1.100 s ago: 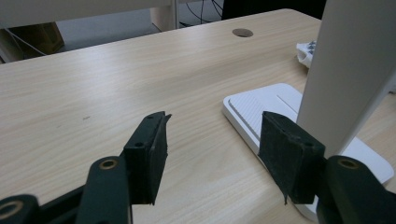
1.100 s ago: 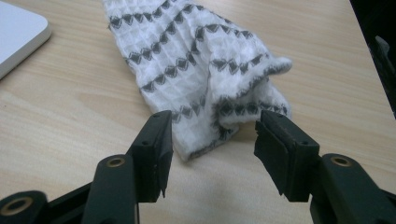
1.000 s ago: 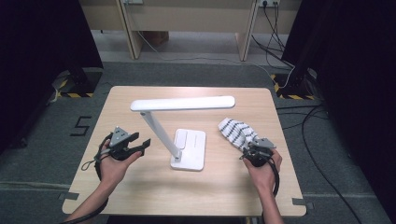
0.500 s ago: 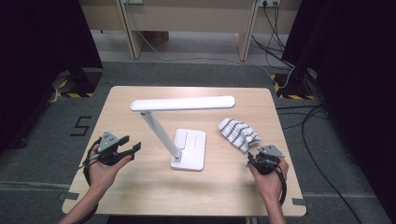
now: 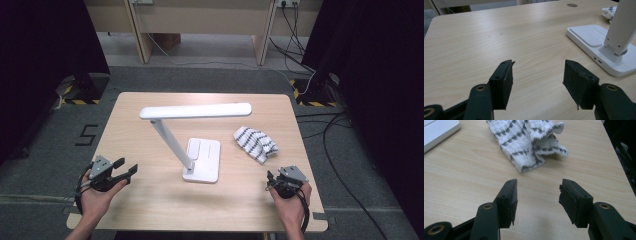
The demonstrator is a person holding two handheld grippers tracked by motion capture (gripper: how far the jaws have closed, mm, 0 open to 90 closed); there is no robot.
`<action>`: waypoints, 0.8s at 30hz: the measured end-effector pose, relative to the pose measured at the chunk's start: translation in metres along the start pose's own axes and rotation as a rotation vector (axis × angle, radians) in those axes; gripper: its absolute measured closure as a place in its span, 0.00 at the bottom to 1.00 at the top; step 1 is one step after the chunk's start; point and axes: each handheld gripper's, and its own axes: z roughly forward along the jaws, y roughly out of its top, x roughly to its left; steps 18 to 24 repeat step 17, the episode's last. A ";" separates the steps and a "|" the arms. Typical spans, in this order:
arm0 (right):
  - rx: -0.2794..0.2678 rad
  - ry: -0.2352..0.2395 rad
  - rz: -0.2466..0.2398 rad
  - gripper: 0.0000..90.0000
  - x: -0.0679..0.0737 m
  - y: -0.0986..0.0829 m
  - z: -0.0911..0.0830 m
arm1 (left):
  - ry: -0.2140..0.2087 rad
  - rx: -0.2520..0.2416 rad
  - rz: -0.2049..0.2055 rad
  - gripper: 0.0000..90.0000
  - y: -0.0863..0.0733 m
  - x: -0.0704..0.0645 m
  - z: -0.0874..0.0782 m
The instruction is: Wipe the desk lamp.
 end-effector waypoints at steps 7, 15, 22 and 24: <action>-0.047 -0.019 0.009 0.53 0.000 -0.008 -0.007 | 0.000 0.014 -0.061 0.44 -0.022 0.004 -0.005; -0.104 -0.037 0.046 0.52 0.001 -0.014 -0.008 | -0.021 0.000 -0.094 0.43 -0.031 -0.001 -0.003; -0.114 -0.045 0.055 0.52 -0.001 -0.015 -0.009 | -0.021 -0.001 -0.095 0.43 -0.031 0.000 -0.003; -0.114 -0.045 0.055 0.52 -0.001 -0.015 -0.009 | -0.021 -0.001 -0.095 0.43 -0.031 0.000 -0.003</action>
